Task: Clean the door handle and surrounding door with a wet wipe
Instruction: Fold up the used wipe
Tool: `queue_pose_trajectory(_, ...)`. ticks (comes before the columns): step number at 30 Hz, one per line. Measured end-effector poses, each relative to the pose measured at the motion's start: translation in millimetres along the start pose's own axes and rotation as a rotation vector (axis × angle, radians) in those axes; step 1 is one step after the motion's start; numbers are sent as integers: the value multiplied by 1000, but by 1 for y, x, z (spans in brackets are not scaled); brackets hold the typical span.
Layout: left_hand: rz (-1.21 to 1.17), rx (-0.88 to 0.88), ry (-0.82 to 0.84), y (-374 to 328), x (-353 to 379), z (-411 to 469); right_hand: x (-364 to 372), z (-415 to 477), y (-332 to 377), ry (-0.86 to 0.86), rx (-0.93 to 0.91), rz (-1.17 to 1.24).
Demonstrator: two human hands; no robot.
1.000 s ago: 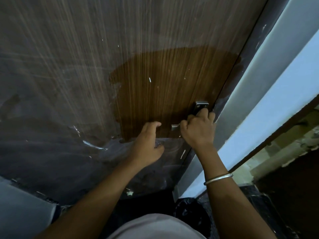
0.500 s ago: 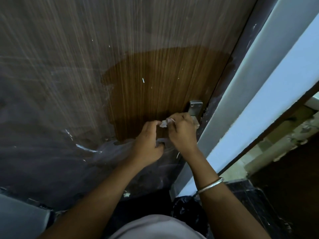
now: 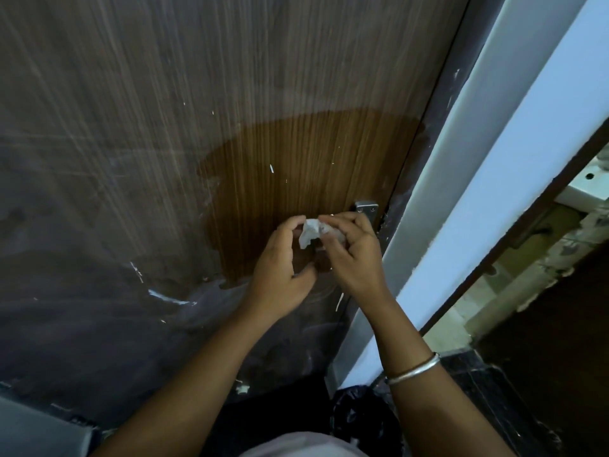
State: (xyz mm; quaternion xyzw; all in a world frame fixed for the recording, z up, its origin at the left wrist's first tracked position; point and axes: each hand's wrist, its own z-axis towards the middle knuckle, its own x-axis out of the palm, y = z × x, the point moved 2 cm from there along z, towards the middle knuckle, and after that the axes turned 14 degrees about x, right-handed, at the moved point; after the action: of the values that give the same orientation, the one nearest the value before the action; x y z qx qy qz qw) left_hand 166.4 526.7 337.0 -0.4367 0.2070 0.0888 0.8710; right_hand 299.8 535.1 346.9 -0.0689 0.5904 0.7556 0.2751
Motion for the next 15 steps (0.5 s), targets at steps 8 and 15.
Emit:
queue_pose_trajectory(8, -234, 39, -94, -24, -14, 5, -21, -18, 20, 87, 199, 441)
queue_pose_trajectory(15, -226, 47, -155, -20, -19, 8, -27, -32, 32, 96, 257, 551)
